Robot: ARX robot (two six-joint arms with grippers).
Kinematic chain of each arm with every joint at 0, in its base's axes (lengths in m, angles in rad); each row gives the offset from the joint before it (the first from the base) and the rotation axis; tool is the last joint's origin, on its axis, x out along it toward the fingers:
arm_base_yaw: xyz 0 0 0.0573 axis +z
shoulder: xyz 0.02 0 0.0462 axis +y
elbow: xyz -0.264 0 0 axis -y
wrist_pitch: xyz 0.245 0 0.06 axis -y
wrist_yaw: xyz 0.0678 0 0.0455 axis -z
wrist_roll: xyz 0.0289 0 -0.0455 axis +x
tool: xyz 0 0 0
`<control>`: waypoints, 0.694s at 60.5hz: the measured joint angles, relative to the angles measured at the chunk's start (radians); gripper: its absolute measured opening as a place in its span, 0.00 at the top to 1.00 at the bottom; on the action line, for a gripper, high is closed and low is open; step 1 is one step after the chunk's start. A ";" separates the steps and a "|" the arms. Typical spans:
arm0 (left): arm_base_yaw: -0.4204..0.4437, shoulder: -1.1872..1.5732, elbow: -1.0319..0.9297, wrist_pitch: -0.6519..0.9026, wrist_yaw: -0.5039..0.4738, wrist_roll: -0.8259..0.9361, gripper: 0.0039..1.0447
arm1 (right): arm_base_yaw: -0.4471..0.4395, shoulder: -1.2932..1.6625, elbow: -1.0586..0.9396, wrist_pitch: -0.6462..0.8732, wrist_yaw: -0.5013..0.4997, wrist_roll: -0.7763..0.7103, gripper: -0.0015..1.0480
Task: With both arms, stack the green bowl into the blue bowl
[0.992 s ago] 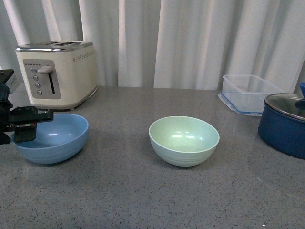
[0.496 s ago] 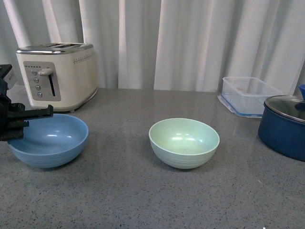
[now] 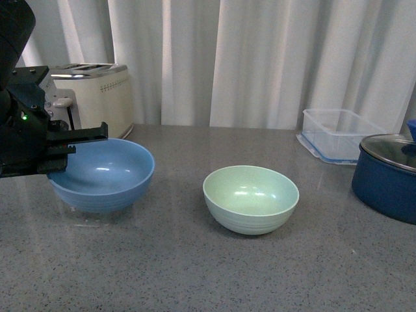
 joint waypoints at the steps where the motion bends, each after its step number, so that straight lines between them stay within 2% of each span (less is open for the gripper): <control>1: -0.002 0.002 0.001 0.000 0.000 -0.001 0.97 | 0.000 0.000 0.000 0.000 0.000 0.000 0.10; 42: -0.087 0.105 0.080 -0.007 0.002 -0.065 0.97 | 0.000 0.000 0.000 0.000 0.000 0.000 0.10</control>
